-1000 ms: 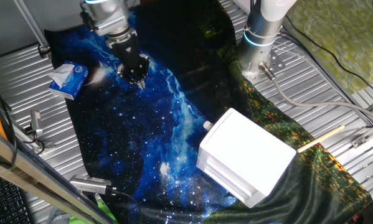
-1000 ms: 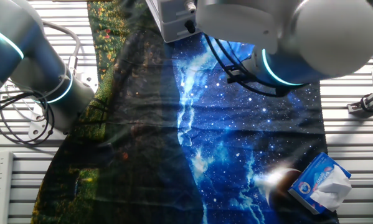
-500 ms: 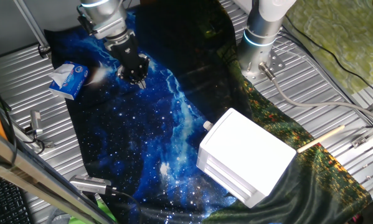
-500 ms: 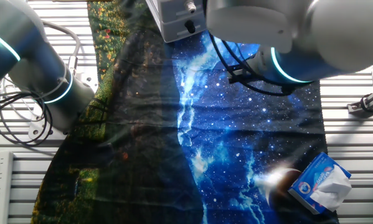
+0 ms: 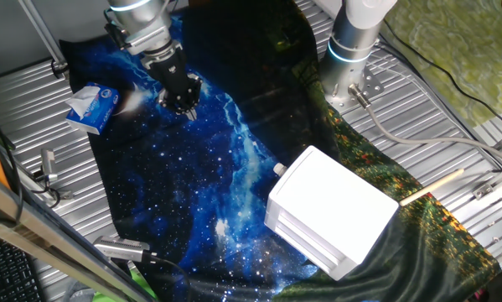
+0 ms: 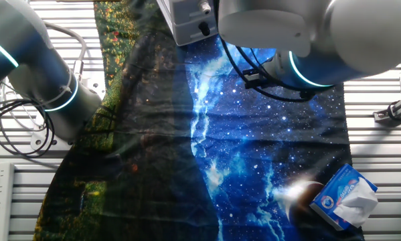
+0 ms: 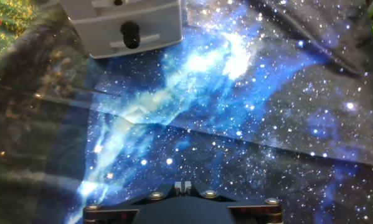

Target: Grasp the handle and open the drawer

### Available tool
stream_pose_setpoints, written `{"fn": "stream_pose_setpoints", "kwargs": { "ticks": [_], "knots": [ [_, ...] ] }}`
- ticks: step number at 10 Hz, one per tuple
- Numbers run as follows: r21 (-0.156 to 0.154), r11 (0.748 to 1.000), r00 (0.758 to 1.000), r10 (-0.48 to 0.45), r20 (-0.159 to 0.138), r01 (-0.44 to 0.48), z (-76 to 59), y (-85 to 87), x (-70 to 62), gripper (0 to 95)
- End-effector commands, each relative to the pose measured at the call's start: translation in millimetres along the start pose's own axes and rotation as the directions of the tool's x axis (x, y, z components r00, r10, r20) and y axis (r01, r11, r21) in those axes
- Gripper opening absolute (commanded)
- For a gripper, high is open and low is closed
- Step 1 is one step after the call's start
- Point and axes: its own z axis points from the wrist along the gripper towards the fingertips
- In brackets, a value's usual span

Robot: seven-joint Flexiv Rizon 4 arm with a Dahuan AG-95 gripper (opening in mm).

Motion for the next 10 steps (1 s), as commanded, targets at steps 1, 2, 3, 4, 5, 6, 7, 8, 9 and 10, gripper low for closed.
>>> {"fn": "stream_pose_setpoints", "kwargs": {
  "ticks": [1,2,3,4,5,6,7,8,9,10],
  "knots": [
    [0.001,1.000,1.000,0.007,-0.006,-0.007,0.4,-1.6,1.4,0.0],
    [0.000,1.000,1.000,0.009,-0.014,-0.009,0.4,-1.7,1.4,0.0],
    [-0.002,1.000,1.000,-0.015,-0.021,0.015,0.4,-1.7,1.4,0.0],
    [-0.004,1.000,0.999,-0.025,-0.027,0.025,0.4,-1.7,1.4,0.0],
    [-0.006,1.000,0.999,-0.017,-0.033,0.017,0.4,-1.7,1.4,0.0],
    [-0.004,1.000,1.000,0.003,-0.030,-0.003,0.4,-1.7,1.4,0.0],
    [-0.013,1.000,1.000,0.007,-0.019,-0.008,0.4,-1.7,1.4,0.0],
    [-0.021,1.000,1.000,-0.004,-0.006,0.004,0.4,-1.7,1.4,0.0],
    [-0.027,0.999,1.000,-0.017,0.005,0.017,0.4,-1.7,1.4,0.0],
    [-0.032,0.999,1.000,-0.026,0.004,0.026,0.4,-1.7,1.4,0.0]
  ]
}}
